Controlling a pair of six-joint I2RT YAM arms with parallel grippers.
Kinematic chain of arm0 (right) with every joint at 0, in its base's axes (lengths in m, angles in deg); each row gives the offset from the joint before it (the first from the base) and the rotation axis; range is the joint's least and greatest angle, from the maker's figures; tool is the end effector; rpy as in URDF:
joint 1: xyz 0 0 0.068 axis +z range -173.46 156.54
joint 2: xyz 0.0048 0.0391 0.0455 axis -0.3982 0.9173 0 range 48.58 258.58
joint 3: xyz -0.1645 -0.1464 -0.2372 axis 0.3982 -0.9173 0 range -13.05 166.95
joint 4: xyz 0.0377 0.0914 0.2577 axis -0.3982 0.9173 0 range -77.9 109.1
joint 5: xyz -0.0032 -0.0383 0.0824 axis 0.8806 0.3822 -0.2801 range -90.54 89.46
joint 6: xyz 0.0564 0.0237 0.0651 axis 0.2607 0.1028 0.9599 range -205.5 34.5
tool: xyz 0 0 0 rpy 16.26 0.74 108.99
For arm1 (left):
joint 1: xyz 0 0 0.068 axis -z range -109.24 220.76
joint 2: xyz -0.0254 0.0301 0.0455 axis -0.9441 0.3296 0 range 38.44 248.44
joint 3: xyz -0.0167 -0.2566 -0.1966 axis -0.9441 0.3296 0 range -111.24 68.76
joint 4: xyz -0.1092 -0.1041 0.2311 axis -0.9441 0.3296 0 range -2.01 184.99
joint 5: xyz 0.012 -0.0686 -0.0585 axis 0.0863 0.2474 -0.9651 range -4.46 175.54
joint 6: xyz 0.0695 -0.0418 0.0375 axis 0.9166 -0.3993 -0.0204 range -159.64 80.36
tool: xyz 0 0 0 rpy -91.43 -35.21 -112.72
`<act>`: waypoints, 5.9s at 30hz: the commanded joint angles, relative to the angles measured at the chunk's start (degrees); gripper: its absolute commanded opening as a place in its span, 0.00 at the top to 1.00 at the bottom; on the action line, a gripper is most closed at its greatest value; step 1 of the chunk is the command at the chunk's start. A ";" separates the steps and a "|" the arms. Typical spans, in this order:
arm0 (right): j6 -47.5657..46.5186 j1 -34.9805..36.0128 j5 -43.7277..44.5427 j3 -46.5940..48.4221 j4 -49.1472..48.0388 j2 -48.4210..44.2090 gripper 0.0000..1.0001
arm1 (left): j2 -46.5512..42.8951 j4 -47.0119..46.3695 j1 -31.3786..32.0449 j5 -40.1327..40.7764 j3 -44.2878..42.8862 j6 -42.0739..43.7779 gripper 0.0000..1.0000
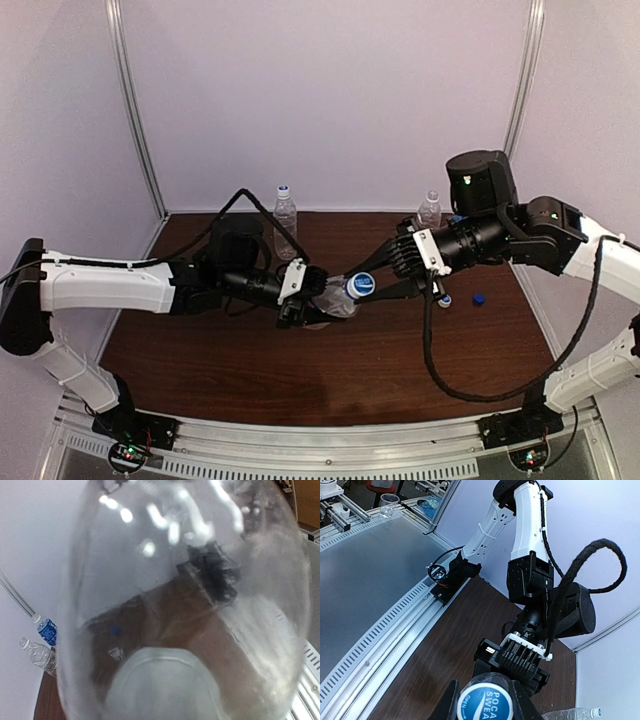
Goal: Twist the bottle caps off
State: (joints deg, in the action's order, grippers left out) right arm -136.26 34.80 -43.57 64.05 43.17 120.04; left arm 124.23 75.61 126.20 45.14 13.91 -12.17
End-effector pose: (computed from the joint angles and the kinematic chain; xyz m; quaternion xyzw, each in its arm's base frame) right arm 0.1073 0.2771 0.4419 -0.7541 0.2971 0.3418 0.4756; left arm 0.1722 -0.3412 0.3036 0.6555 0.4376 -0.4045 0.4639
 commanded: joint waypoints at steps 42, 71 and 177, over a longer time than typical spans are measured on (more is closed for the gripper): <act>67.71 -20.88 48.11 -43.14 -65.23 23.81 1.00 | -14.08 -21.44 -3.85 39.43 12.48 -13.38 0.60; 67.55 -21.37 46.30 -41.59 -53.38 26.84 0.03 | -13.13 -20.55 -3.86 38.59 10.83 -11.71 0.59; 62.35 -32.12 33.09 11.72 -34.87 37.85 0.04 | -14.29 -15.25 -3.76 50.87 10.26 -11.40 0.03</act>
State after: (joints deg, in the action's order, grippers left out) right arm -72.53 2.86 -8.66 74.04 7.85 159.41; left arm 109.22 61.16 122.44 97.31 25.17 -24.09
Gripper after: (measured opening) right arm 0.892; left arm 0.974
